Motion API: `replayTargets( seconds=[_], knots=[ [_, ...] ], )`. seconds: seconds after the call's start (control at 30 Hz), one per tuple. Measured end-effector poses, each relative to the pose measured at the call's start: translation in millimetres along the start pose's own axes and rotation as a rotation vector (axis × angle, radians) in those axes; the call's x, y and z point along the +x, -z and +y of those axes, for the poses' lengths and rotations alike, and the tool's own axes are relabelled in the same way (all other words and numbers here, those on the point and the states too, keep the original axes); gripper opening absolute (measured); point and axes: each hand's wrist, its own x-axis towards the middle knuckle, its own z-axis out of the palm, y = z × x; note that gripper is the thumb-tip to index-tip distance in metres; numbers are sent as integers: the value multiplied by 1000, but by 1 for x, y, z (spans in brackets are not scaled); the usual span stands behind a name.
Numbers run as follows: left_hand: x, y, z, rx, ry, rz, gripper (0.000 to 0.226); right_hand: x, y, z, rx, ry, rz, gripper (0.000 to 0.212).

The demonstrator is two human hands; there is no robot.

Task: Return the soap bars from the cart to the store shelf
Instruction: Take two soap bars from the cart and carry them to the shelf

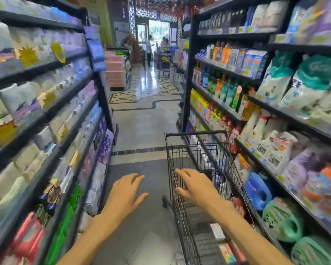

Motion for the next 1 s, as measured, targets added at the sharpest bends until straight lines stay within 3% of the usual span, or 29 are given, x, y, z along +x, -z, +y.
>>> replayTargets(
  seconds=[0.23,0.5,0.73,1.0],
  knots=[
    [167,-57,3,-86,-312,-53,63,62,-22,73,-72,-259,8,68],
    [317,-100,58,-179,-779,-161,60,59,-20,130,-91,-742,-4,68],
    [344,-143,165,-214,-1140,-258,63,-5,-28,149,-73,-1101,-19,67],
    [335,-215,255,-193,-1295,-445,57,-68,-87,175,82,-1412,-12,66]
  ],
)
